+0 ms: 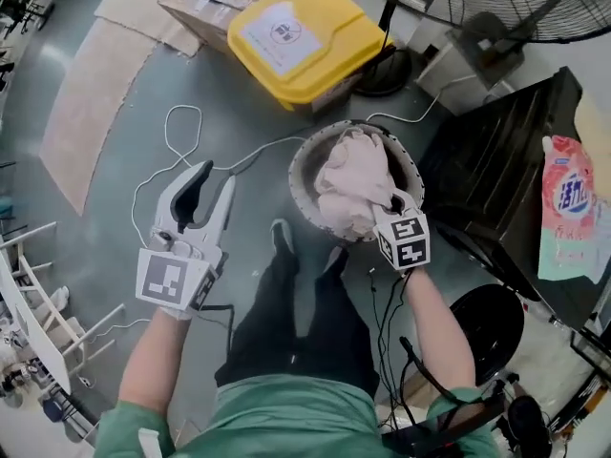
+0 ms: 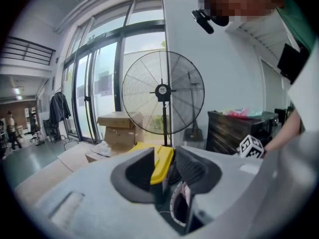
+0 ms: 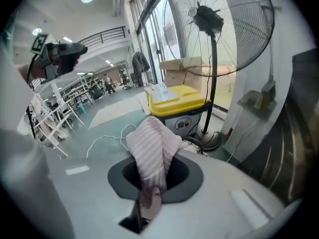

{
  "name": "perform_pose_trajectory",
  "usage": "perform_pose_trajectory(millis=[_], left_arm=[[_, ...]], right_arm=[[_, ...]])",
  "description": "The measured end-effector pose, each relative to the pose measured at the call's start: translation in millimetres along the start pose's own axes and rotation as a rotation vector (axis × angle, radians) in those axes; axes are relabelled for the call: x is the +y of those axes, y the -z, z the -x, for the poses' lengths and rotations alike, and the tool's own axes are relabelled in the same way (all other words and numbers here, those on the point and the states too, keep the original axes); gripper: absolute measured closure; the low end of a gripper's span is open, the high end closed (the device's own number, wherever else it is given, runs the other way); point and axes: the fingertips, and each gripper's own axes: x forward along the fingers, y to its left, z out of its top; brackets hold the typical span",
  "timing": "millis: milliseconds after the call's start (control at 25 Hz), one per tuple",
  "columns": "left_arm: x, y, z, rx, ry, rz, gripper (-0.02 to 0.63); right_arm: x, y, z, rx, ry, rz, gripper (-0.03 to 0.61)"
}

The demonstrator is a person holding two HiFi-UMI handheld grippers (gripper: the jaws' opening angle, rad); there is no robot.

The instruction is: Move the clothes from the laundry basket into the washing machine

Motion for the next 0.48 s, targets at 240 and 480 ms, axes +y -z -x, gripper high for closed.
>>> perform_pose_trajectory(millis=[240,480], left_arm=[[-13,-82,40,-0.048,-0.052,-0.037,0.482],[-31,-150,73,-0.154,-0.024,-0.099,0.477]], right_arm=[[33,-64,112,-0.110,0.023,0.023,0.552],[56,-106,200,-0.220,0.058,0.035,0.554]])
